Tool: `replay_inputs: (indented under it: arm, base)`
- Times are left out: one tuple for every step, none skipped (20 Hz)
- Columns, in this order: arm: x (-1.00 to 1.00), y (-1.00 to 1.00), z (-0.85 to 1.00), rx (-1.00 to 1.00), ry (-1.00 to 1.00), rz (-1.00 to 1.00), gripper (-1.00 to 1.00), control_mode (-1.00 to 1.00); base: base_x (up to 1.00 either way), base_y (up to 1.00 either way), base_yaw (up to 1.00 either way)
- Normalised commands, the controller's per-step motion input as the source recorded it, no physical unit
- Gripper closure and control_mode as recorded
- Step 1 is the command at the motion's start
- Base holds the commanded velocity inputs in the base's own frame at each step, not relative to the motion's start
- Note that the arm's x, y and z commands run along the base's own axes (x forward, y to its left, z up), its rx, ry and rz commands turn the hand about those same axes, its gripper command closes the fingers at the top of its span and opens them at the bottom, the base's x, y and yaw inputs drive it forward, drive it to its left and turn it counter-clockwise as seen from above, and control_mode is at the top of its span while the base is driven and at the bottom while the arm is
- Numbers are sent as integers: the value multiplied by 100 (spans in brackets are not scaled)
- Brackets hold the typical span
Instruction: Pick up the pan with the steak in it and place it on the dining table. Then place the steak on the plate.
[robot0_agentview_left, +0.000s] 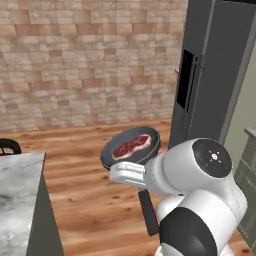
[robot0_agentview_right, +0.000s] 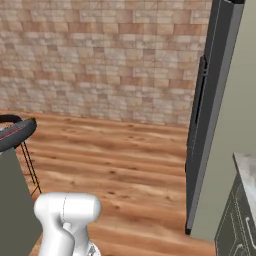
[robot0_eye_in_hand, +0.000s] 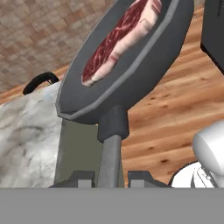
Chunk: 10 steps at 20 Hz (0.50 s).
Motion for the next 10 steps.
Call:
replay_inputs:
  arm:
    - [0,0,0,0,0,0,100,100]
    - [0,0,0,0,0,0,100,100]
    - [0,0,0,0,0,0,100,100]
    - [0,0,0,0,0,0,100,100]
    - [0,0,0,0,0,0,100,100]
    - [0,0,0,0,0,0,100,100]
    - [0,0,0,0,0,0,100,100]
    - [0,0,0,0,0,0,100,100]
    - [0,0,0,0,0,0,100,100]
    - [0,0,0,0,0,0,100,100]
  base:
    - [100,-30,0]
    - [100,-32,-1]
    - [100,-34,-1]
    - [100,-35,-1]
    - [100,-35,0]
    - [100,-35,0]
    - [100,-36,0]
    - [100,-37,0]
    - [100,-39,0]
    - [100,-39,0]
